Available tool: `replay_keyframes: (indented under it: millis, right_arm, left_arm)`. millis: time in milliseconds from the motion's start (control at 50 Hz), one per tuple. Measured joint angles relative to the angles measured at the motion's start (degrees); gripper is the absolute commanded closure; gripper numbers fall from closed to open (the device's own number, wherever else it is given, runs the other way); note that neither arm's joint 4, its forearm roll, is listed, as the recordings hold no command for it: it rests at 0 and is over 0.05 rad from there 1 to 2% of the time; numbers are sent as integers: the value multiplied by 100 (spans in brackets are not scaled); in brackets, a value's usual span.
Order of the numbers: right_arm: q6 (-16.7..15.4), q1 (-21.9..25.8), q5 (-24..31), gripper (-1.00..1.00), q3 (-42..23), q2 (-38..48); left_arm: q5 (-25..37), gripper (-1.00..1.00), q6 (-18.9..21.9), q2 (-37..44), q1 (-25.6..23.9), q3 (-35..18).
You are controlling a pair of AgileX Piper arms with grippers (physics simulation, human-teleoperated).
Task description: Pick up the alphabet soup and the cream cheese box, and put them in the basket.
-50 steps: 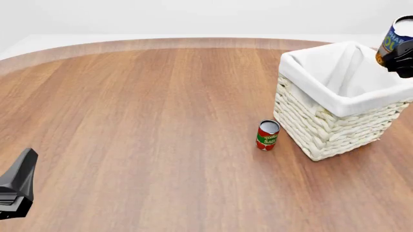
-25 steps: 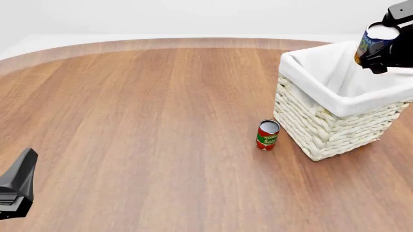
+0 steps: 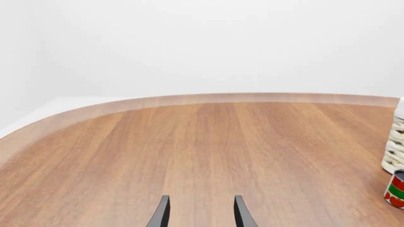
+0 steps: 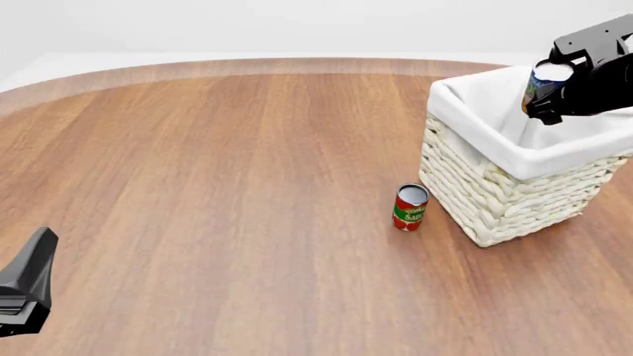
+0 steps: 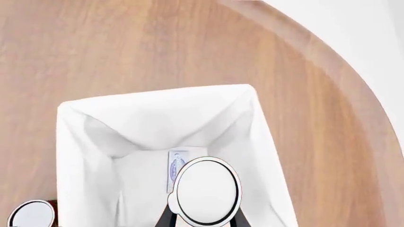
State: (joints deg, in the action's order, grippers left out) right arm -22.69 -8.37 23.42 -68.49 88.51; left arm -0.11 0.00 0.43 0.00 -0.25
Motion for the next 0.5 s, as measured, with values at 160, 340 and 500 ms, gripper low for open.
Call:
replay_keyframes:
  millis: [160, 340, 500]
  right_arm:
    - [-65, -43, -63, 100, -124, 329]
    - [-114, -70, -99, 100, -224, 581]
    - [-164, -34, -132, 100, -157, 702]
  left_arm:
    - [0, -100, 0, 0, 0, 0]
    - [0, -100, 0, 0, 0, 0]
    - [0, -100, 0, 0, 0, 0]
